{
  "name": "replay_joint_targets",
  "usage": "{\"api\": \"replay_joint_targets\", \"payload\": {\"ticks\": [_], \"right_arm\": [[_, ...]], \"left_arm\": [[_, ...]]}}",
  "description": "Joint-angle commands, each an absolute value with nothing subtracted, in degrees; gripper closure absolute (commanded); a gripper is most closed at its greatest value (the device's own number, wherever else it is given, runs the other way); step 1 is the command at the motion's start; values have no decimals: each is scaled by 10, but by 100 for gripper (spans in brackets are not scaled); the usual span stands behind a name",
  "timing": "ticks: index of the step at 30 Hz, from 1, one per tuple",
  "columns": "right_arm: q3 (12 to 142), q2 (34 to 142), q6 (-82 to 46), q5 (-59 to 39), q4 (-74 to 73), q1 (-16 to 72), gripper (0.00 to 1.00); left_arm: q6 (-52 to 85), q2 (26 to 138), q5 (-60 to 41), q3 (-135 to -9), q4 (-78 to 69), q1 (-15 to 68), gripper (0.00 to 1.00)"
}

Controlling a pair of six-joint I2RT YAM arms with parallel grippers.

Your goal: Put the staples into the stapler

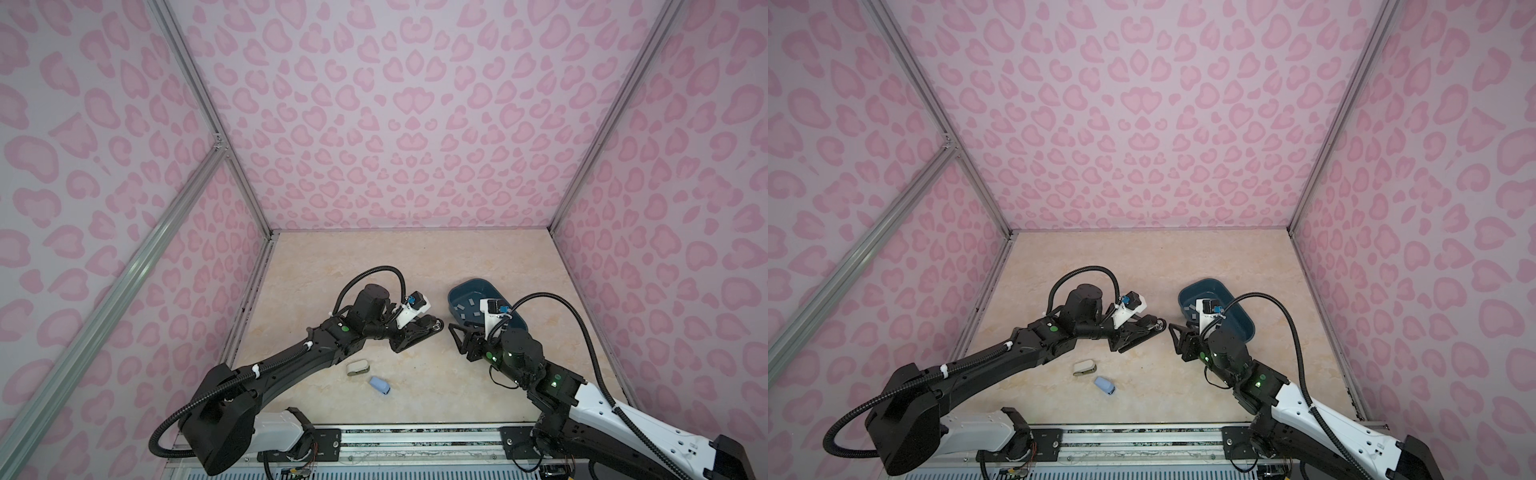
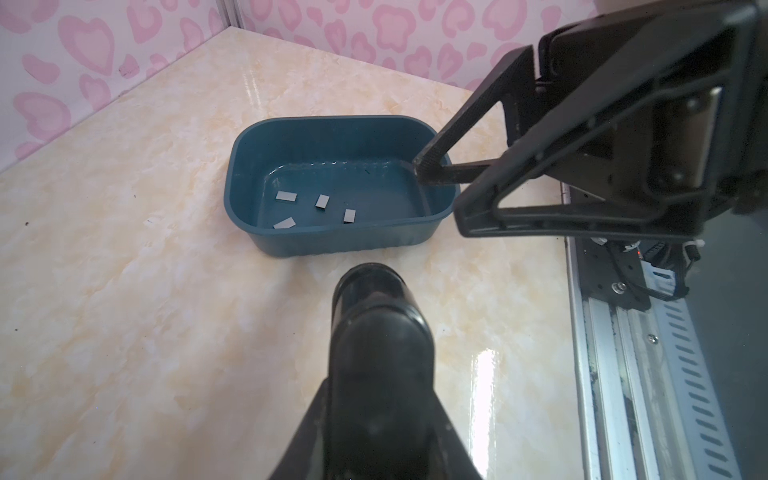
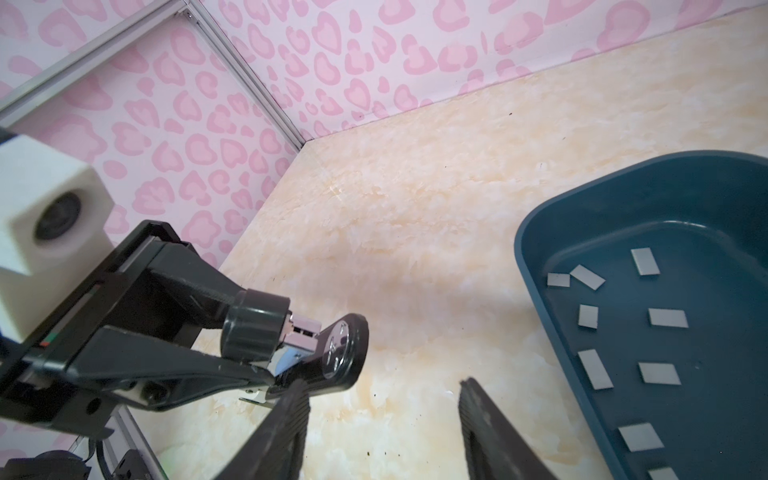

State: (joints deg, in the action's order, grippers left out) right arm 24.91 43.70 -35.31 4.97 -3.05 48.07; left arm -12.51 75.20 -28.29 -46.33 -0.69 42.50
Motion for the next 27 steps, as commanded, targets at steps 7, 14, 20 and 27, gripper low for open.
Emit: {"api": "replay_joint_targets", "payload": {"ticks": [7,14,20,27], "right_arm": [[283,539,-356,41,-51,476,48],[262,596,-383,22,-97,474,54],[254,626,-397,-3,-134,474,56],[252,662,-409,-23,-156,474,60]], "left_arm": [[-122,741,-283,-467,-35,440,96],[-119,706,-298,-469,-38,440,96],[-121,692,-331,-472,-49,440,96],[-116,683,-324,-459,-82,437,96]]}}
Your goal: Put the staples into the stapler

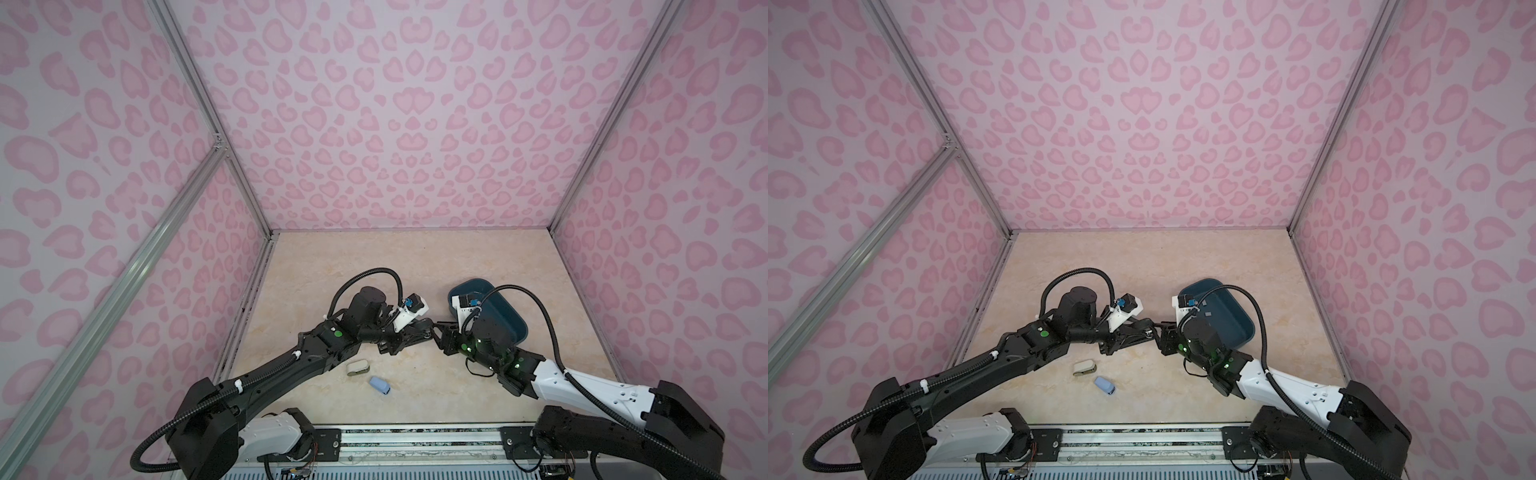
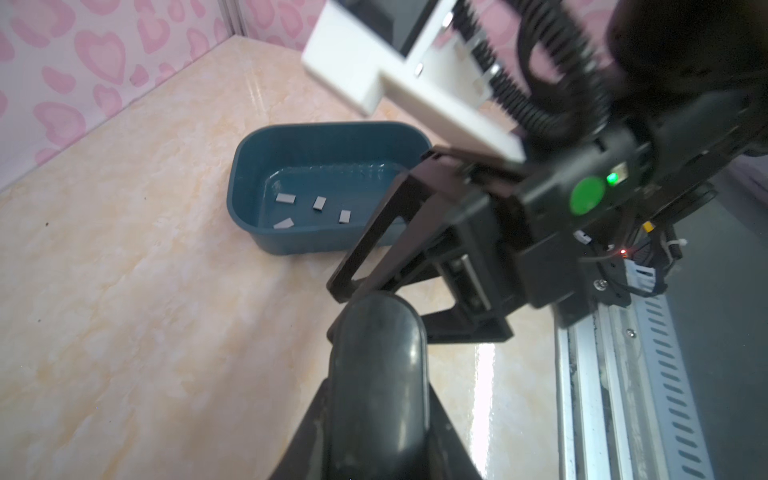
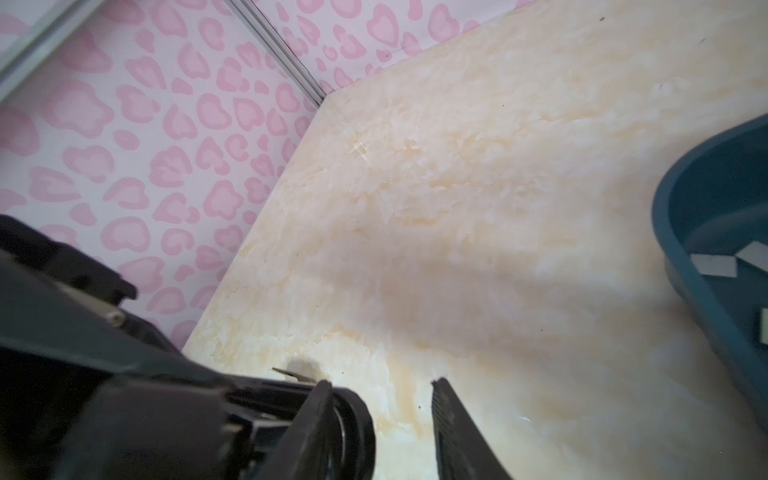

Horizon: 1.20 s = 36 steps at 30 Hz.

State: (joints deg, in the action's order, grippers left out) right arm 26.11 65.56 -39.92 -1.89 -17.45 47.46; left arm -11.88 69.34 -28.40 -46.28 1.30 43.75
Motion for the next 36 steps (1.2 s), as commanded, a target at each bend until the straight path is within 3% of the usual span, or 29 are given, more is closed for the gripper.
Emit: {"api": "replay_joint_targets", "payload": {"ticks": [1,13,20,26,29,32,36], "right_arm": [[247,663,-412,-24,-162,475,60],[229,657,-407,-30,-192,475,58],[229,567,-307,35,-140,470,45],[258,507,-208,69,-73,466,48],[245,468,-144,67,-86,466,39],[238,420,-83,28,-101,458,37],[270,416,-20,-165,-112,399,40]], "left_arm": [[-114,685,-322,-458,-86,435,96],[-87,693,-355,-458,-105,398,96],[-125,692,-369,-465,-53,393,96],[-175,680,-388,-472,-6,384,96],[-195,694,-420,-504,20,359,96],[-224,716,-437,-547,62,329,96],[-284,731,-432,-606,144,319,96]]}}
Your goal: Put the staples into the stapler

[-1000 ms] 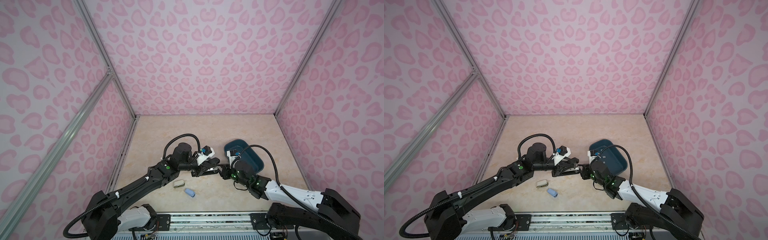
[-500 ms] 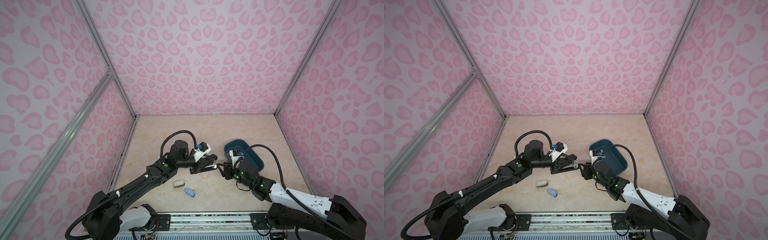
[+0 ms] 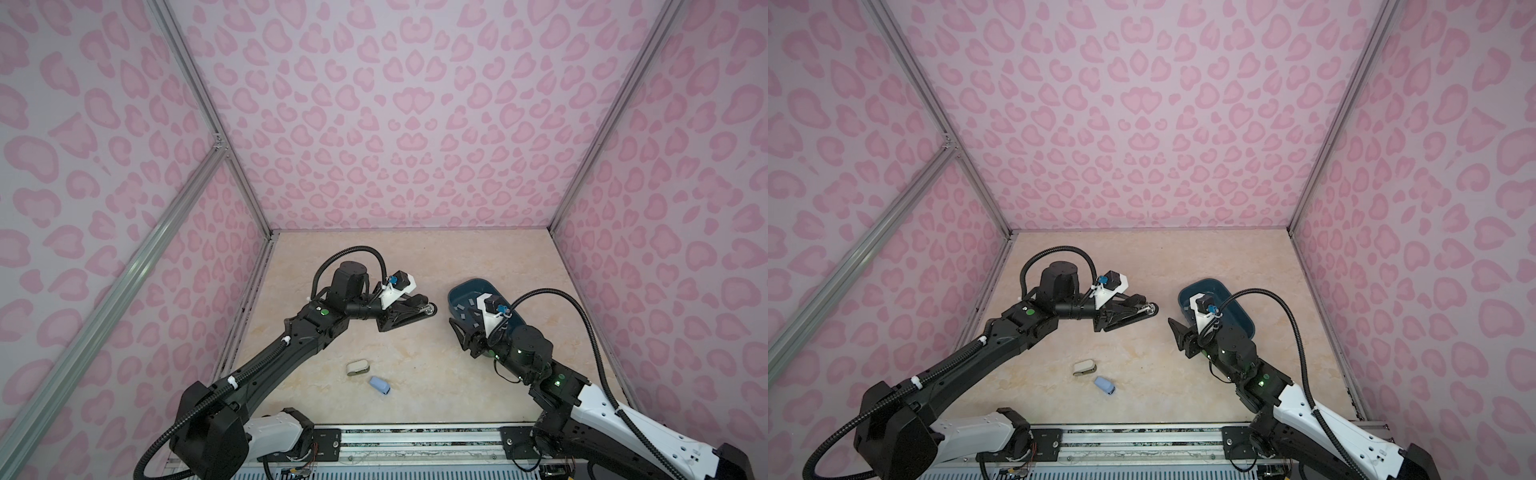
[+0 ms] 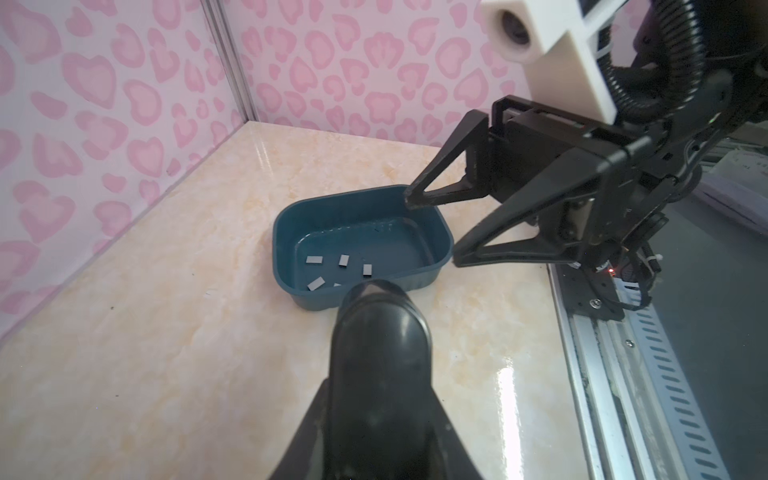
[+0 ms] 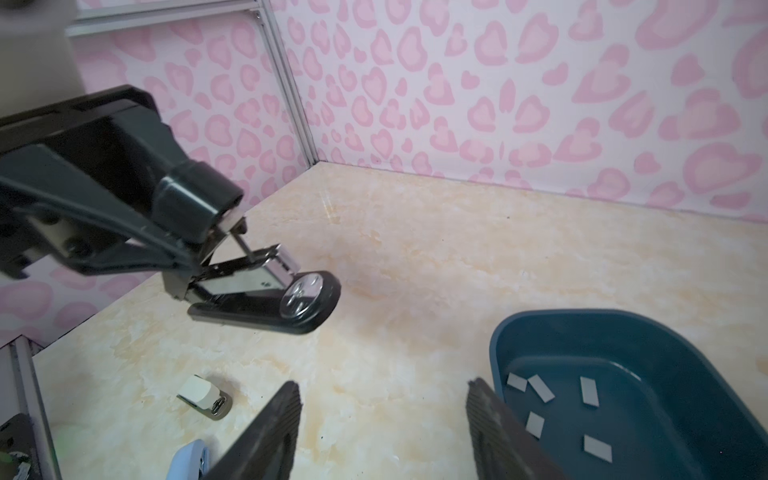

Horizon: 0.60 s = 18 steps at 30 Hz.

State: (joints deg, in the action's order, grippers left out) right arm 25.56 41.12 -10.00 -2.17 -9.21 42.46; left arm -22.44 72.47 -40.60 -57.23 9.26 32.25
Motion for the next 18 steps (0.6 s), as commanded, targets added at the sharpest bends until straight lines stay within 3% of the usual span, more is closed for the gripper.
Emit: {"api": "replay_joint_targets", "payload": {"ticks": [1,9,13,18], "right_arm": [[278,424,-3,-197,-117,390,40],[351,497,112,-334,-110,367,40],[390,542,119,-381,-89,362,35],[431,597,114,-445,-50,362,37]], "left_arm": [[-298,733,-435,-618,164,317,96],[-348,731,-460,-648,248,314,96],[-352,719,-482,-640,259,314,96],[-361,708,-515,-634,258,315,96]]}}
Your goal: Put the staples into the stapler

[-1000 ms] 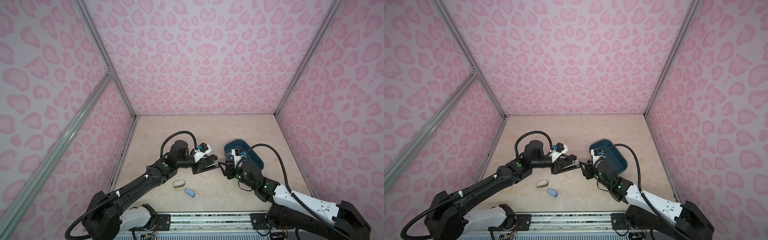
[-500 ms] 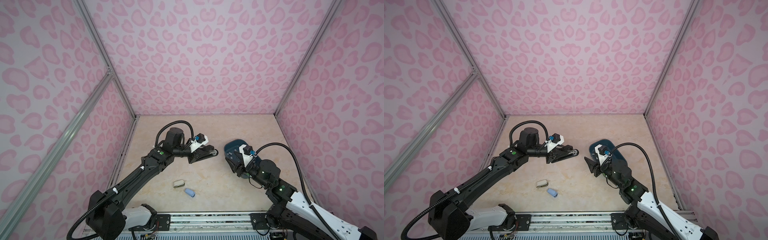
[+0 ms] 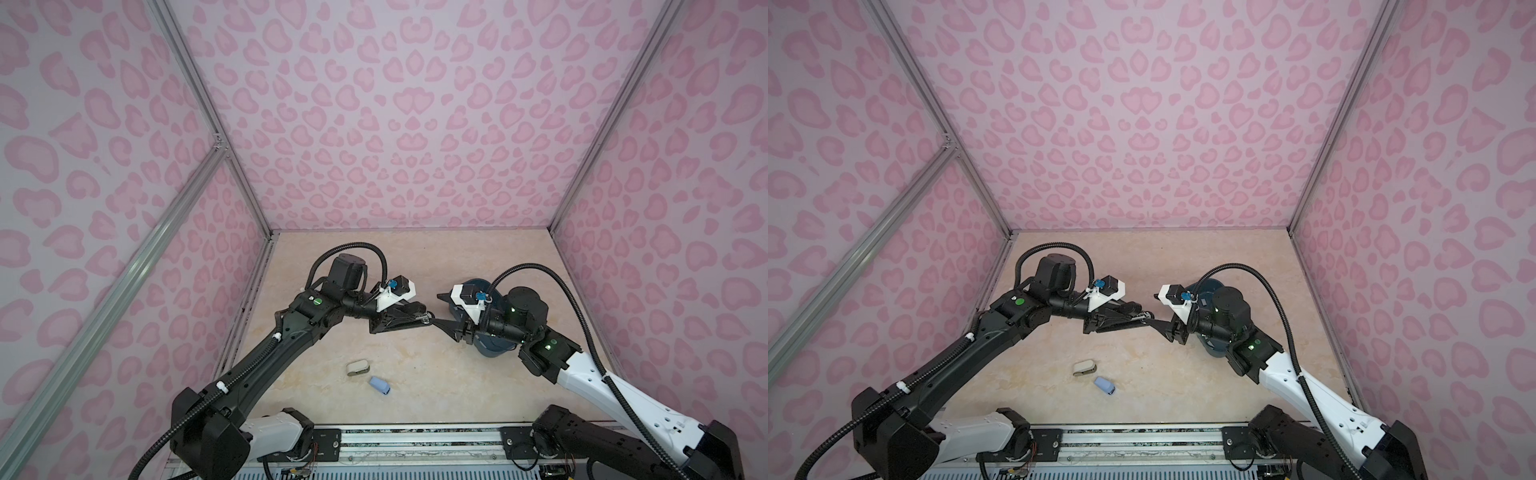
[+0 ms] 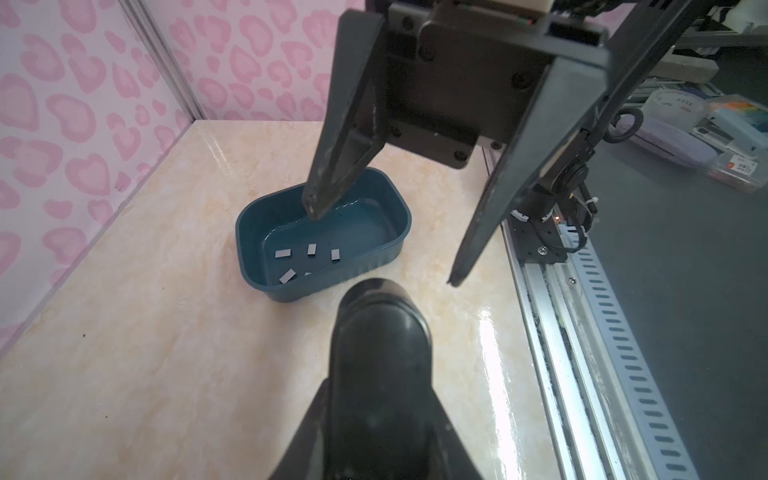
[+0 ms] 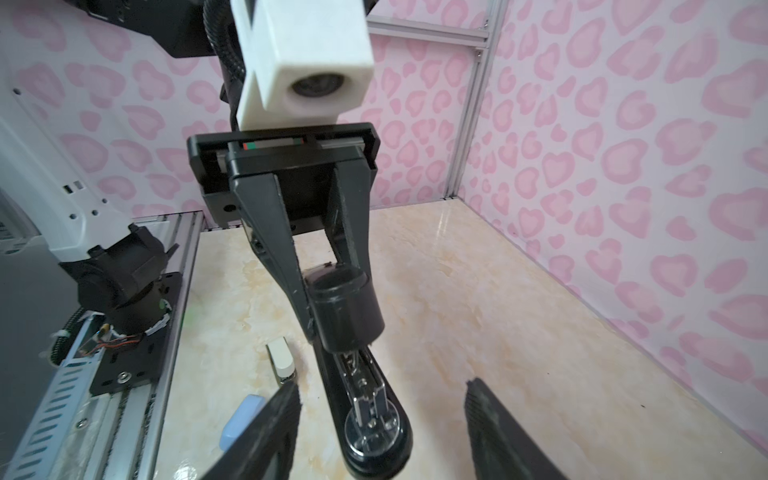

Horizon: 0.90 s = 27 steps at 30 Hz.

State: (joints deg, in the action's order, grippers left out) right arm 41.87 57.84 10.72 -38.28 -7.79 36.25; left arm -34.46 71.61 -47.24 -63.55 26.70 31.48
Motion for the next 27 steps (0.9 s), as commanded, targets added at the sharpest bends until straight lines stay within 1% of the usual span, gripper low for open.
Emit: {"api": "replay_joint_targets", "payload": {"ticks": [1,7,12,13,15,16,21,27], "right_arm": [[437,603,115,-451,-41,362,38],[442,623,103,-465,-43,372,49],[449,632,104,-451,-30,391,54],[450,633,105,-444,-27,397,57],[457,638,110,-422,-18,412,70],[461,641,112,-416,-11,418,72],[478,660,116,-399,15,431,72],[472,659,112,-379,19,439,74]], "left_arm": [[-362,707,-517,-636,258,315,96],[-367,709,-533,-645,268,316,96],[-371,706,-543,-642,268,316,96],[-371,707,-544,-643,267,316,96],[-368,710,-544,-647,270,317,96],[-369,711,-544,-647,271,316,96],[-370,707,-544,-645,272,316,96],[-369,710,-545,-648,271,316,96]]}}
